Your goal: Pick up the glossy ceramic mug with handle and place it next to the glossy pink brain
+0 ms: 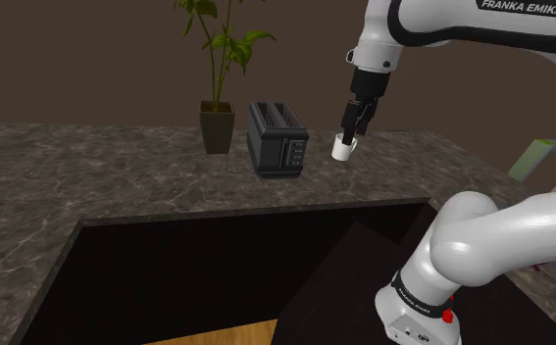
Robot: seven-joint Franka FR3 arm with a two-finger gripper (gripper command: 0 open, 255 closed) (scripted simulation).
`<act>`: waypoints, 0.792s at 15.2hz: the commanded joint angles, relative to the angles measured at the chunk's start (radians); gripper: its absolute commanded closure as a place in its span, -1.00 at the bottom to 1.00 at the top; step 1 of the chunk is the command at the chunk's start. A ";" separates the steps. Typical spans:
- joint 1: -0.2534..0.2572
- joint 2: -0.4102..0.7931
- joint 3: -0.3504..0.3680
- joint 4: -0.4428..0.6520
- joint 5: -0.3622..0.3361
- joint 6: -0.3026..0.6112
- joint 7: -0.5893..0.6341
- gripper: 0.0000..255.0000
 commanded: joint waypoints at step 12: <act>-0.076 0.193 -0.183 -0.029 -0.123 0.267 -0.171 -1.00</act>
